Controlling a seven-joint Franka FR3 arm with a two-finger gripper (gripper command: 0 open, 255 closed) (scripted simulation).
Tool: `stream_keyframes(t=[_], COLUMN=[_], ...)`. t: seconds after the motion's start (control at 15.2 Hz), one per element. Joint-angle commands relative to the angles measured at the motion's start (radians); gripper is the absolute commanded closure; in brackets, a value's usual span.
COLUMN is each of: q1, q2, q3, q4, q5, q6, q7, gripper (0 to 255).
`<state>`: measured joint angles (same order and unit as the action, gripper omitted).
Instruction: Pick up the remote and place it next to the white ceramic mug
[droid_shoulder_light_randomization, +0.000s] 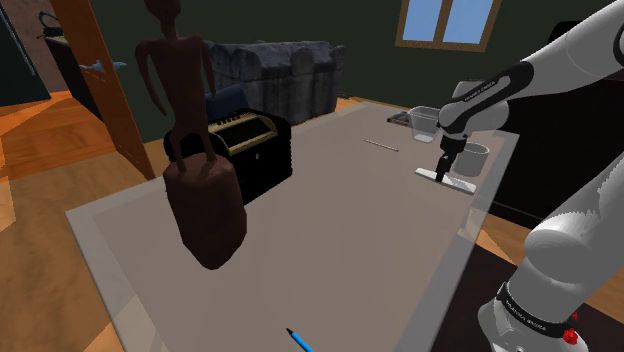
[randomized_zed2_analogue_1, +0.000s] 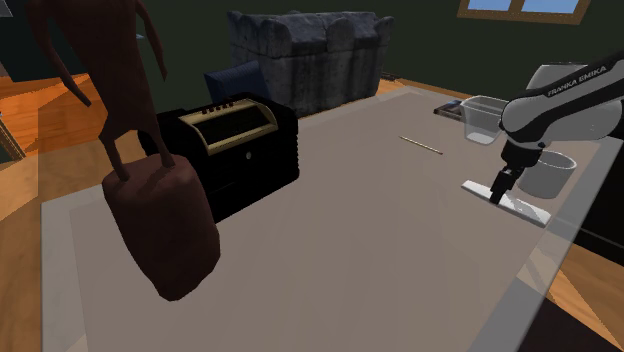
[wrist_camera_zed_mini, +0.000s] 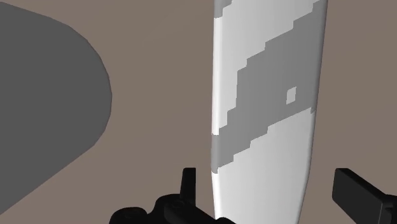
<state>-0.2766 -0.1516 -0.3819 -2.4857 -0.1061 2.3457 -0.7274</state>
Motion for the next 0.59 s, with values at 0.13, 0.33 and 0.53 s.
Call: stream_keyframes(t=[0.13,0.33,0.53], q1=[-0.002,-0.003,-0.003], q2=[-0.069,-0.085,-0.085], q3=[0.012,0.016,0.016], q4=[0.046,0.06,0.06], q5=[-0.019,-0.022,-0.022], q6=[-0.113,-0.142,-0.142], q7=[0.017,0.02,0.02], gripper=[0,0,0])
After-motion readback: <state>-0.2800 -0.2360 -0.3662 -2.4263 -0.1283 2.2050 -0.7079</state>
